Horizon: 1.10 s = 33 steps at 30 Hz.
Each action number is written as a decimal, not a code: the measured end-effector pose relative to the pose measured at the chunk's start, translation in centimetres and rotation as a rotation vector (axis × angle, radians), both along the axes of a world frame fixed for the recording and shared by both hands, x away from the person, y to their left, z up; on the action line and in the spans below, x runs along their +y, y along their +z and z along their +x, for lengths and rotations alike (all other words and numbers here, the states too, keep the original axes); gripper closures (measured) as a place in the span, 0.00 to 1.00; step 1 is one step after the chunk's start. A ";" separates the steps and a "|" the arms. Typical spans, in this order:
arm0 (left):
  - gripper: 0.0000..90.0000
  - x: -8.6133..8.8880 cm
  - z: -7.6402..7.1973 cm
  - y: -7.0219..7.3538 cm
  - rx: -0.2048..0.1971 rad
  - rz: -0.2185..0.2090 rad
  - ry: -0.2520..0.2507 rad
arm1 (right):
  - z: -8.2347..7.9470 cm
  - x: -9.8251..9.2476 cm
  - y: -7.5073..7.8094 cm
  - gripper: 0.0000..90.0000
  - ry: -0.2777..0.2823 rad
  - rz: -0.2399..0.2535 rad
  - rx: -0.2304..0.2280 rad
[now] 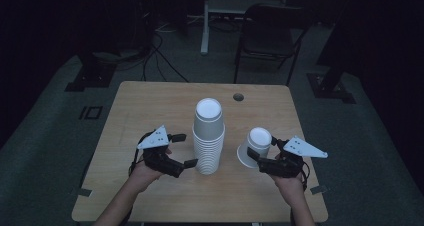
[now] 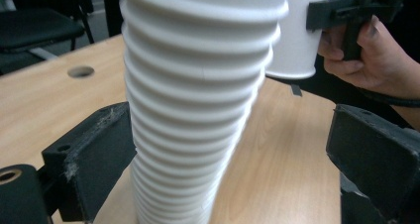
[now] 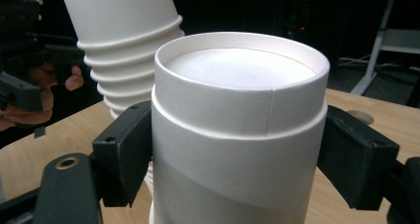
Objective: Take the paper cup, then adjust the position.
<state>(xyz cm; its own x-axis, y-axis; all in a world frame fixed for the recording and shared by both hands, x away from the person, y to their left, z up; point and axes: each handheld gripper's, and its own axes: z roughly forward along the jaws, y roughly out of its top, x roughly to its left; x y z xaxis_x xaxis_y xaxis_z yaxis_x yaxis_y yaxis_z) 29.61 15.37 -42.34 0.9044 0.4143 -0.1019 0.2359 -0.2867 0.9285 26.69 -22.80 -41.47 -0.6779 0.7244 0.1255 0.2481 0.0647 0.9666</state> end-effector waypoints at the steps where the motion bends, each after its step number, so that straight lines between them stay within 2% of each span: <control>1: 0.06 0.1 0.0 -0.4 0.015 0.002 -0.005 | -0.1 -0.1 -0.1 0.23 -0.003 0.006 -0.001; 7: 0.06 0.6 -0.5 -2.0 0.066 -0.009 0.007 | -0.5 -0.4 -0.3 0.23 -0.010 0.019 -0.004; 10: 0.06 0.3 -1.0 -2.9 0.080 0.012 -0.008 | -0.7 -0.4 -0.2 0.23 -0.014 0.012 -0.009; 17: 0.06 -0.7 -1.8 -4.8 0.128 -0.001 -0.037 | -1.4 -0.6 -0.1 0.23 -0.015 0.027 -0.017; 23: 0.06 -1.9 -2.5 -5.4 0.143 -0.011 -0.068 | -2.2 -0.3 0.4 0.23 0.000 0.038 -0.034; 29: 0.06 -3.4 -3.1 -5.5 0.140 -0.007 -0.110 | -2.6 0.3 0.6 0.23 0.019 0.032 -0.048; 33: 0.06 -4.4 -3.4 -5.6 0.144 -0.012 -0.132 | -2.8 0.5 0.6 0.23 0.016 0.049 -0.050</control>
